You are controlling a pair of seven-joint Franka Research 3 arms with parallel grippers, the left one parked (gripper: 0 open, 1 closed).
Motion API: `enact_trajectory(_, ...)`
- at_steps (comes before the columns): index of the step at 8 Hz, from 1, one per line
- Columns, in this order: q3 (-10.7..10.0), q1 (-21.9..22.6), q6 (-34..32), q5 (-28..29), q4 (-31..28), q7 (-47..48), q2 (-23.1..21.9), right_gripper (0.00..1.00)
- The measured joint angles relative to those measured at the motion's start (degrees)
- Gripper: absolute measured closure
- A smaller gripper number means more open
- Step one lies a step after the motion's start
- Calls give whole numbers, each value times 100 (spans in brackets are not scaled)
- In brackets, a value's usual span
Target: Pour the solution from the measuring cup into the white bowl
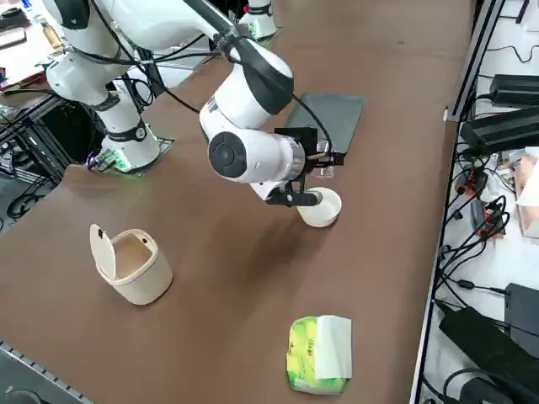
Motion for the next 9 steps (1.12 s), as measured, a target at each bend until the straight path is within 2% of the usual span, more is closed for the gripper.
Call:
enact_trajectory(1, 17, 58, 1, -204, 53, 8, -4, 27)
enact_trajectory(2, 32, 152, 6, -697, 189, 134, -19, 27)
enact_trajectory(5, 88, 694, -17, -2951, 747, 1310, -169, 27)
enact_trajectory(7, 99, 1357, -25, -4662, 799, 2676, -296, 27)
enact_trajectory(9, 96, 1789, -75, -5972, 648, 3951, -372, 27)
